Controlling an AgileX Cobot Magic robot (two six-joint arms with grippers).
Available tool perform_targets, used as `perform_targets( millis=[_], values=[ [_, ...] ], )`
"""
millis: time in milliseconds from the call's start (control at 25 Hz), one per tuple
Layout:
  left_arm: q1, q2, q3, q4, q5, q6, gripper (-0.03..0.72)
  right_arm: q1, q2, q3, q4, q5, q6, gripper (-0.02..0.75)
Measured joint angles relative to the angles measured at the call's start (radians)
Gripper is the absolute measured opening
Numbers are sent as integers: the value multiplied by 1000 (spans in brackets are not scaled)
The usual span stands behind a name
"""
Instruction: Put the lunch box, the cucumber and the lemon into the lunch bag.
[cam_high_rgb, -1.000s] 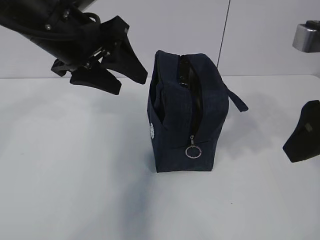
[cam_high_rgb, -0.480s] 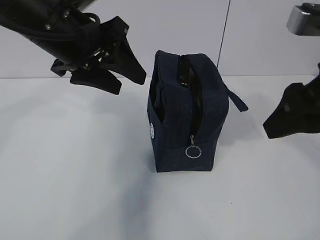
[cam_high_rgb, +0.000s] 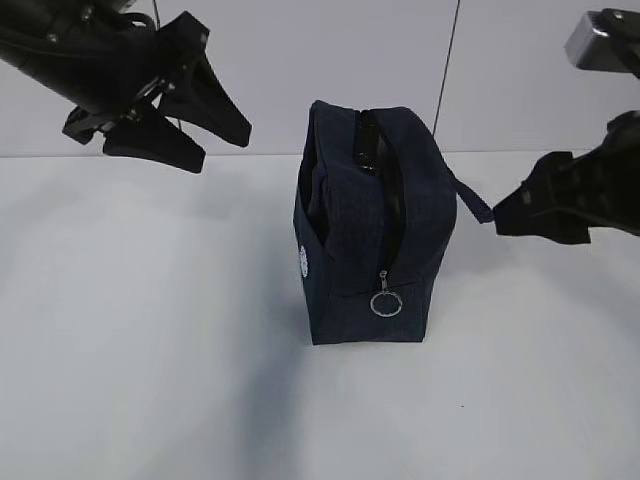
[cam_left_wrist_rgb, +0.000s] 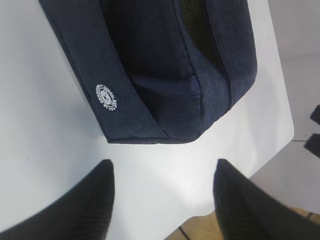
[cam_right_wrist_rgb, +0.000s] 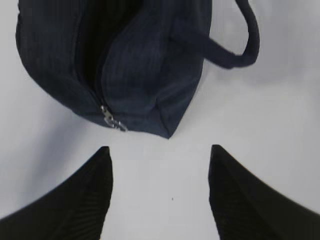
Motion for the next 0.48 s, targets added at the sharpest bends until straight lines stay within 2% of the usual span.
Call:
perform_targets(
  millis=[40, 80, 240, 360, 480],
  values=[
    [2, 0, 0, 0, 0, 0, 452, 5, 0, 12, 3, -38, 2, 463],
    [2, 0, 0, -3, 0, 0, 503, 14, 0, 25, 4, -89, 4, 463],
    [2, 0, 0, -4, 0, 0, 459, 106, 0, 97, 10, -305, 4, 463],
    [2, 0, 0, -4, 0, 0, 470, 184, 0, 173, 13, -462, 5, 463],
    [2, 0, 0, -4, 0, 0, 473, 213, 0, 250, 22, -591, 5, 463]
  ],
)
